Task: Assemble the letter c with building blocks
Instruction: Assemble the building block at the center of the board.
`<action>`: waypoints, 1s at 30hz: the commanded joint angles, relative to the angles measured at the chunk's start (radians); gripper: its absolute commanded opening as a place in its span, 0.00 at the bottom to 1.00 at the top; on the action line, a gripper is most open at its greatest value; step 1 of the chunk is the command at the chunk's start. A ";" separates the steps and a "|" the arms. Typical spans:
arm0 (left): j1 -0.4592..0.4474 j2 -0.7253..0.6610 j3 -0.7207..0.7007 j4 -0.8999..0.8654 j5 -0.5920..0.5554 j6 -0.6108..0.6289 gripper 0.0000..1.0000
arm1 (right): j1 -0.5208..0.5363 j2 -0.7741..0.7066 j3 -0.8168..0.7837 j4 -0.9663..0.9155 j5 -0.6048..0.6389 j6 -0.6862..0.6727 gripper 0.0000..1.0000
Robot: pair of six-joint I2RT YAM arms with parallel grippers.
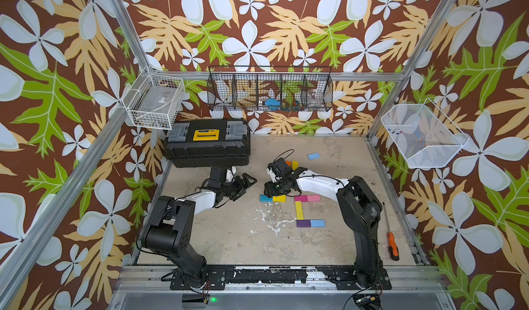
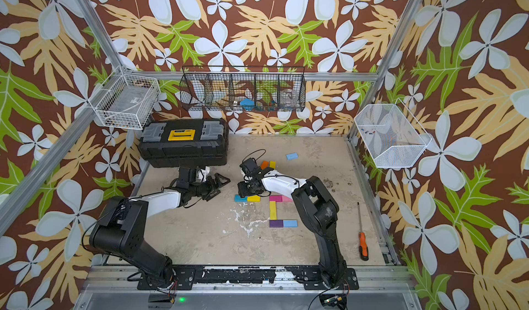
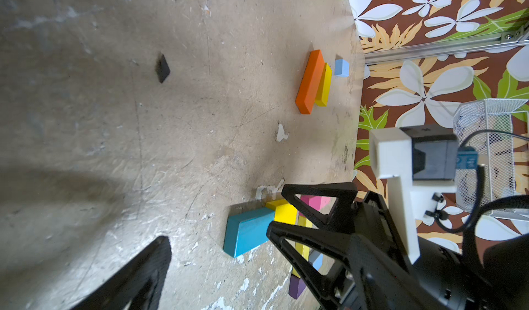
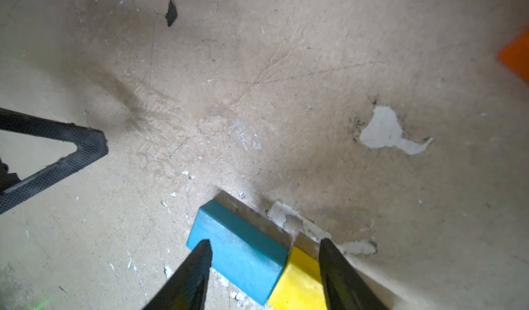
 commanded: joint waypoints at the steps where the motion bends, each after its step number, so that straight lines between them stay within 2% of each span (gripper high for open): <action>1: 0.002 -0.008 -0.002 0.001 0.012 0.017 1.00 | 0.001 0.005 -0.004 -0.006 -0.008 -0.009 0.62; 30: 0.001 -0.008 -0.010 0.018 0.014 0.006 1.00 | 0.001 0.013 0.017 -0.002 -0.023 -0.002 0.62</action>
